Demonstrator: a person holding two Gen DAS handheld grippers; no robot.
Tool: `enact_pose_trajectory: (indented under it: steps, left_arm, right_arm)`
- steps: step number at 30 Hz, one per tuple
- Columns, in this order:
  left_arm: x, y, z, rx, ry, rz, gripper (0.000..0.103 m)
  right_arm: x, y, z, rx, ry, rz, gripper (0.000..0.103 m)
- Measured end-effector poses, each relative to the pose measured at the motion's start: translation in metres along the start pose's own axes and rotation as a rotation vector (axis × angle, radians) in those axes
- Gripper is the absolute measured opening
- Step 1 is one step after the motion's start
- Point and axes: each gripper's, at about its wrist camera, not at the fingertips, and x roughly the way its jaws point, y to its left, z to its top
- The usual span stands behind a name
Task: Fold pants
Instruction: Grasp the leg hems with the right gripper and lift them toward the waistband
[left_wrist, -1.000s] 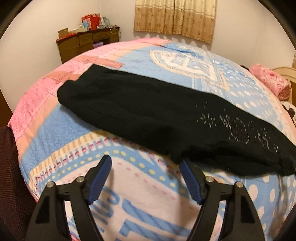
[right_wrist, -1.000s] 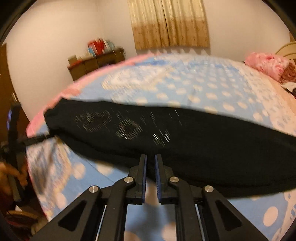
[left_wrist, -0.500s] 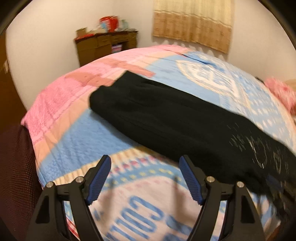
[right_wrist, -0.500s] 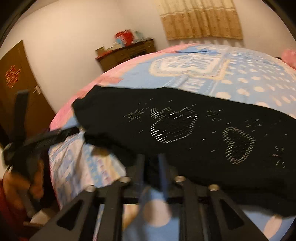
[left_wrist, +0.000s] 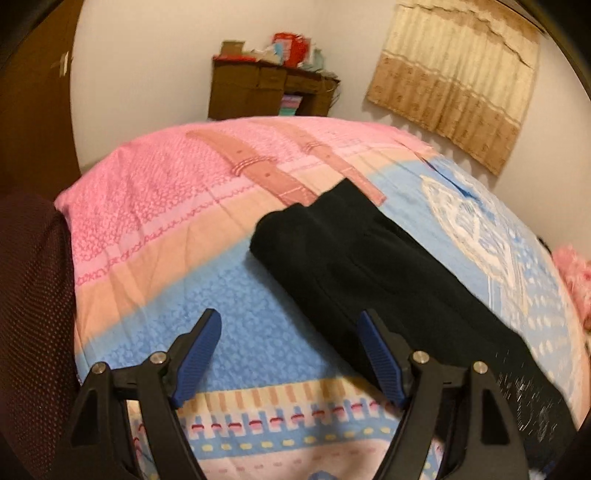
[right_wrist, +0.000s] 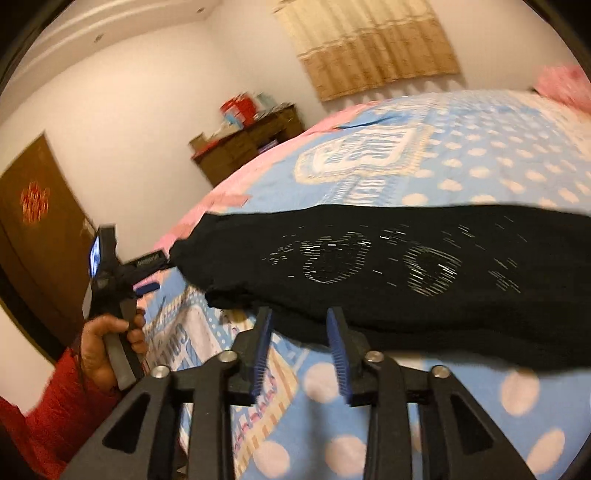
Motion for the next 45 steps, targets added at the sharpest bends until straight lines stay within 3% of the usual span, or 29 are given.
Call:
enact_pose_trajectory:
  steps: [1, 2, 5, 10, 14, 18, 22, 24, 26, 28, 30, 31, 32, 33, 35, 39, 45]
  left_arm:
    - [0.001, -0.003, -0.002, 0.018, 0.005, 0.003, 0.083]
    - [0.002, -0.007, -0.005, 0.039, 0.019, 0.004, 0.083]
    - [0.000, -0.010, -0.011, 0.038, 0.044, -0.017, 0.083]
    - [-0.009, -0.015, -0.016, 0.027, 0.069, -0.051, 0.083]
    - [-0.019, -0.023, -0.020, 0.040, 0.080, -0.073, 0.083]
    - [-0.030, -0.026, -0.021, 0.073, 0.070, -0.059, 0.083]
    - [-0.036, -0.022, -0.020, 0.071, 0.069, -0.037, 0.084]
    - [-0.038, -0.019, -0.019, 0.061, 0.070, -0.031, 0.084]
    - [-0.040, -0.017, -0.018, 0.055, 0.067, -0.029, 0.084]
    - [-0.041, -0.016, -0.018, 0.057, 0.063, -0.025, 0.084]
    - [-0.040, -0.017, -0.018, 0.060, 0.068, -0.026, 0.084]
    - [-0.039, -0.018, -0.018, 0.061, 0.071, -0.027, 0.084]
    - [-0.039, -0.019, -0.019, 0.063, 0.073, -0.030, 0.084]
    - [-0.038, -0.020, -0.019, 0.066, 0.073, -0.033, 0.084]
    - [-0.038, -0.021, -0.020, 0.072, 0.074, -0.035, 0.084]
    - [-0.036, -0.016, -0.020, 0.065, 0.079, -0.036, 0.084]
    - [-0.032, -0.004, -0.019, 0.022, 0.085, -0.043, 0.084]
  right_arm:
    - [-0.010, -0.015, -0.002, 0.059, -0.022, -0.012, 0.055]
    - [-0.019, -0.029, -0.002, 0.107, -0.040, -0.019, 0.057]
    - [-0.062, -0.081, -0.008, 0.289, -0.138, -0.064, 0.058]
    - [-0.165, -0.169, -0.033, 0.557, -0.407, -0.244, 0.058]
    - [-0.219, -0.226, -0.056, 0.740, -0.555, -0.358, 0.058]
    - [-0.237, -0.255, -0.059, 0.819, -0.661, -0.379, 0.058]
    - [-0.224, -0.277, -0.046, 0.861, -0.651, -0.379, 0.058]
    - [-0.226, -0.276, -0.042, 0.857, -0.679, -0.407, 0.059]
    - [-0.224, -0.276, -0.036, 0.851, -0.691, -0.429, 0.070]
    - [-0.221, -0.274, -0.031, 0.840, -0.711, -0.455, 0.075]
    - [-0.218, -0.272, -0.023, 0.790, -0.672, -0.497, 0.075]
    - [-0.214, -0.271, -0.018, 0.759, -0.634, -0.530, 0.063]
    - [-0.210, -0.271, -0.013, 0.729, -0.589, -0.544, 0.026]
    - [-0.204, -0.272, -0.009, 0.708, -0.529, -0.543, 0.009]
    - [-0.200, -0.270, -0.007, 0.689, -0.486, -0.581, 0.009]
    - [-0.208, -0.253, 0.007, 0.630, -0.521, -0.606, 0.009]
    - [-0.169, -0.151, 0.078, 0.204, -0.481, -0.589, 0.009]
